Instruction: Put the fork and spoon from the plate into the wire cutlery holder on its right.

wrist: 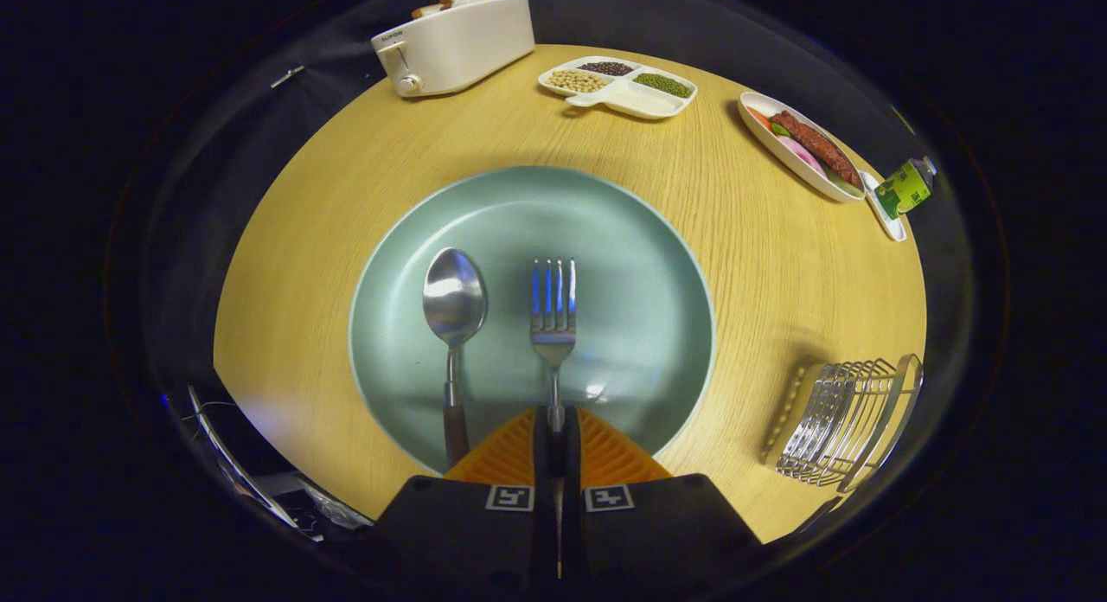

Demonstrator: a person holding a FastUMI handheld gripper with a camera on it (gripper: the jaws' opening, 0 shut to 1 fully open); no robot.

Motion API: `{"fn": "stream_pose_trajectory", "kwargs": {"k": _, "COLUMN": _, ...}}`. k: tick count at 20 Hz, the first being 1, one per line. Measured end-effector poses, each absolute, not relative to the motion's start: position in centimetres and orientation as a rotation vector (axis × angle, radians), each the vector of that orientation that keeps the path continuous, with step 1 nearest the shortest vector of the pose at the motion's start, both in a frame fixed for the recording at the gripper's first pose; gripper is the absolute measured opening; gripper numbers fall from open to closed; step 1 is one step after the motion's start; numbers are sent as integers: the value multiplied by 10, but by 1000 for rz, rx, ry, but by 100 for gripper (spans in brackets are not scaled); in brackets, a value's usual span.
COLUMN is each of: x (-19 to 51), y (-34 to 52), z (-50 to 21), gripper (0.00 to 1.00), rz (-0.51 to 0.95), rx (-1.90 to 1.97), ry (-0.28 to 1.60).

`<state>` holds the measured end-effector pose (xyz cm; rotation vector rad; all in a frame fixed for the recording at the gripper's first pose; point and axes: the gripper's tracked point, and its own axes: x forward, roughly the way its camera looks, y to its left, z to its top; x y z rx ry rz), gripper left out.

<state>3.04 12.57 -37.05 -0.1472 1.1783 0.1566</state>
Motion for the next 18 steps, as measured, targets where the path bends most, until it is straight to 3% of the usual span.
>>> {"fn": "stream_pose_trajectory", "kwargs": {"k": 11, "x": 13, "y": 87, "z": -281, "gripper": 6, "rz": 261, "rx": -87, "ry": 1103}}
{"fn": "stream_pose_trajectory", "kwargs": {"k": 18, "x": -13, "y": -15, "z": -232, "gripper": 6, "rz": 308, "rx": -207, "ry": 1139}}
